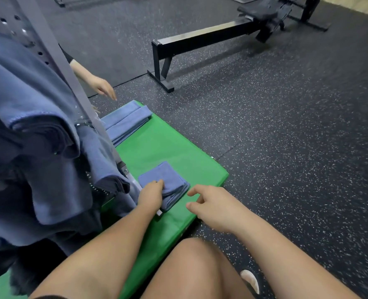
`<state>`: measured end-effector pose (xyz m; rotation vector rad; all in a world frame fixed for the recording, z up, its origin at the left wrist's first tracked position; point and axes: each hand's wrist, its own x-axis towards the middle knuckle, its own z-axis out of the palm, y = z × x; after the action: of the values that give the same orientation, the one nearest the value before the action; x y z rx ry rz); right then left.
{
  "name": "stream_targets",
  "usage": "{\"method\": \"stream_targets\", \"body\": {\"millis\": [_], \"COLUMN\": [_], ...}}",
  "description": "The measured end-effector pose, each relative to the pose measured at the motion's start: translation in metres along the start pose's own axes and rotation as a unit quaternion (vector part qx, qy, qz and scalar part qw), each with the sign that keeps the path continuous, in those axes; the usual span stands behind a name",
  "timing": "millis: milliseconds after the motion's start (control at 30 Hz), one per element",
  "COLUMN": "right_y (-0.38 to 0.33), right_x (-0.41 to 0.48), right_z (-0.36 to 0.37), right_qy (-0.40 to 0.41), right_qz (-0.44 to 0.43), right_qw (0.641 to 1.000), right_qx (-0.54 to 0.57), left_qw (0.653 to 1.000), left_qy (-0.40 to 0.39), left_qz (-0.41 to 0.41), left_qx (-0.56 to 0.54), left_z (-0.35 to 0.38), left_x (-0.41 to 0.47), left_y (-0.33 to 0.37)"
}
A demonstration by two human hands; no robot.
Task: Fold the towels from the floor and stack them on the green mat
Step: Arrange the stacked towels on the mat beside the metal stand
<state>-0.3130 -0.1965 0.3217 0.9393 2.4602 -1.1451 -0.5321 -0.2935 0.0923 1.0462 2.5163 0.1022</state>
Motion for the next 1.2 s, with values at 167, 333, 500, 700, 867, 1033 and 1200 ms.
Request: {"method": "stream_targets", "body": {"millis": [167, 333, 500, 700, 867, 1033, 1200], "right_y": [0.003, 0.005, 0.003, -0.034, -0.058, -0.087, -0.115], "right_x": [0.002, 0.008, 0.012, -0.011, -0.043, -0.065, -0.088], "right_z": [0.002, 0.001, 0.007, 0.001, 0.02, 0.04, 0.047], "right_qy": [0.006, 0.037, 0.061, 0.084, 0.133, 0.123, 0.113], "right_qz": [0.006, 0.035, 0.071, 0.062, -0.002, -0.067, -0.134], "right_qw": [1.0, 0.998, 0.976, 0.891, 0.895, 0.933, 0.963], "right_qx": [0.014, 0.045, 0.194, 0.442, 0.425, 0.331, 0.204], "left_qw": [0.991, 0.953, 0.924, 0.919, 0.918, 0.9, 0.873], "left_qy": [0.061, 0.144, 0.161, 0.205, 0.225, 0.239, 0.202], "left_qz": [-0.035, -0.049, 0.013, 0.12, 0.164, 0.16, 0.19], "left_qx": [-0.113, -0.262, -0.347, -0.313, -0.281, -0.327, -0.402], "left_z": [-0.021, -0.057, -0.105, -0.145, -0.158, -0.171, -0.193], "left_x": [-0.003, -0.034, -0.094, -0.173, -0.22, -0.273, -0.325], "left_y": [-0.01, 0.0, 0.024, 0.044, 0.039, 0.029, 0.004]}}
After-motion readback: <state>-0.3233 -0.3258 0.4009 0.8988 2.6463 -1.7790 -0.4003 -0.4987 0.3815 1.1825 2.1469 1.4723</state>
